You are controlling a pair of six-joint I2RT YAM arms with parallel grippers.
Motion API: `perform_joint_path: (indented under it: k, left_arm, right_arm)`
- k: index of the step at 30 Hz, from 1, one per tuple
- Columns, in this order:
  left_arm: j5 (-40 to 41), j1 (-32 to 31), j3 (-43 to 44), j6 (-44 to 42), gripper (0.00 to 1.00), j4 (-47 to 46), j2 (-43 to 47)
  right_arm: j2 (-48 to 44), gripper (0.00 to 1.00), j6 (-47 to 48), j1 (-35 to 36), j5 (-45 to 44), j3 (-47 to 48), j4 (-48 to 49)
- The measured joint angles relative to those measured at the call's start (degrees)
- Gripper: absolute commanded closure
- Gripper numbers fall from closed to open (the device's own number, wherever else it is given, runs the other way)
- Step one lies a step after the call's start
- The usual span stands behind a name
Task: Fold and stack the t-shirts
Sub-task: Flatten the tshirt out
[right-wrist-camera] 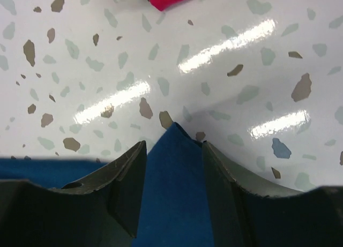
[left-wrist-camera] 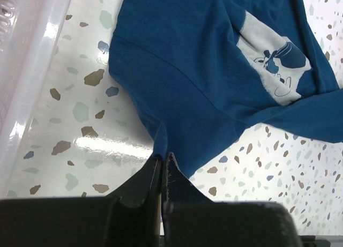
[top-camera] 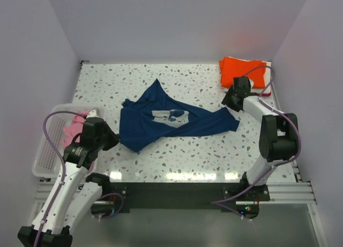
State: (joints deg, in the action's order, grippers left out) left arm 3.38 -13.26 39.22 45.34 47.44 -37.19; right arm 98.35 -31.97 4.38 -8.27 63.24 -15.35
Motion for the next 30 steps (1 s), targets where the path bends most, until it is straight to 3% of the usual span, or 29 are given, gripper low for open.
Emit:
perform_joint_path:
  k: [7, 14, 21, 27, 30]
  left_arm:
    - [-0.22, 0.00, 0.00, -0.13, 1.00, -0.26, -0.37]
    - [-0.26, 0.00, 0.00, -0.11, 1.00, -0.66, -0.48]
    - [-0.28, 0.00, 0.00, -0.13, 1.00, -0.72, -0.63]
    - [-0.26, 0.00, 0.00, -0.11, 1.00, -0.72, -0.61]
    - [-0.22, 0.00, 0.00, -0.11, 1.00, -0.72, -0.55]
  right_arm:
    - [4.79, 0.51, 1.05, 3.15, -5.81, 6.25, -1.44]
    - [7.15, 0.54, 1.55, 4.02, -9.29, 6.60, -3.98]
    - [8.11, 0.70, 1.60, 4.04, -10.12, 6.60, -4.57]
    - [8.22, 1.00, 1.73, 4.15, -10.21, 6.58, -4.72]
    - [7.91, 1.00, 1.62, 4.20, -10.21, 6.38, -5.01]
